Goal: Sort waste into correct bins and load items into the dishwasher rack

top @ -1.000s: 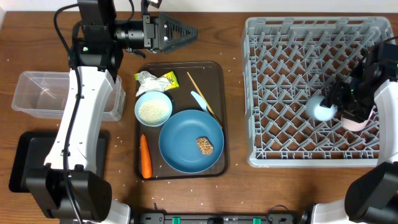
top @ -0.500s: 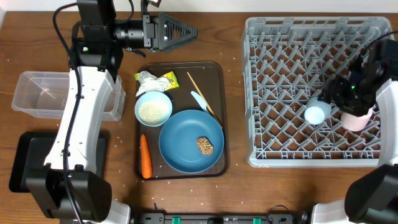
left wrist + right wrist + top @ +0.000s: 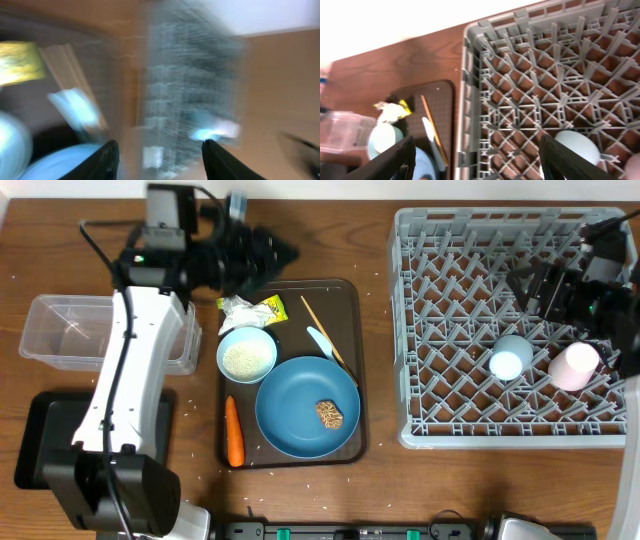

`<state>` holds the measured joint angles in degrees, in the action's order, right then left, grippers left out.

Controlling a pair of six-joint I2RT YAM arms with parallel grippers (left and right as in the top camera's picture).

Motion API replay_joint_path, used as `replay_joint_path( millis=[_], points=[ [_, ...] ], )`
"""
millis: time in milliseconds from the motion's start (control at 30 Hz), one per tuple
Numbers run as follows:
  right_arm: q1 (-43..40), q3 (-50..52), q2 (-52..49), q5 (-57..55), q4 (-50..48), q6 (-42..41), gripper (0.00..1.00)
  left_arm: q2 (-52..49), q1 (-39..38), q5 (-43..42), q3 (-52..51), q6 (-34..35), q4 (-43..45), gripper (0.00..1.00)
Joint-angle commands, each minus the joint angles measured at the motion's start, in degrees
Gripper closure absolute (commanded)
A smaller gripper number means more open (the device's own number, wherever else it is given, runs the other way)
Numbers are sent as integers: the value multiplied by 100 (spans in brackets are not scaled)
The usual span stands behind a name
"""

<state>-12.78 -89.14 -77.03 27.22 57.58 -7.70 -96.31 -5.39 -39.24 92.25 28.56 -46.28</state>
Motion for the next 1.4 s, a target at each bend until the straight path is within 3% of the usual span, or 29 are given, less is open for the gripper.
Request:
replay_joint_path(
  millis=[0, 133, 333, 867, 1367],
  points=[
    [197, -42, -24, 195, 42, -402, 28, 63, -326, 3016, 35, -901, -496, 45],
    [623, -35, -103, 149, 35, -157, 27, 63, -490, 3875, 35, -1038, -1143, 44],
    [1250, -31, -372, -503, 57, -264, 27, 39, -365, 3886, -83, -1141, -1735, 44],
    [1438, -31, -734, -468, 70, -297, 28, -542, -348, 3884, -380, -1674, -1067, 44],
    [1473, -31, -734, -474, 138, -295, 27, -785, -636, 3818, -407, -1674, -1351, 45]
  ],
)
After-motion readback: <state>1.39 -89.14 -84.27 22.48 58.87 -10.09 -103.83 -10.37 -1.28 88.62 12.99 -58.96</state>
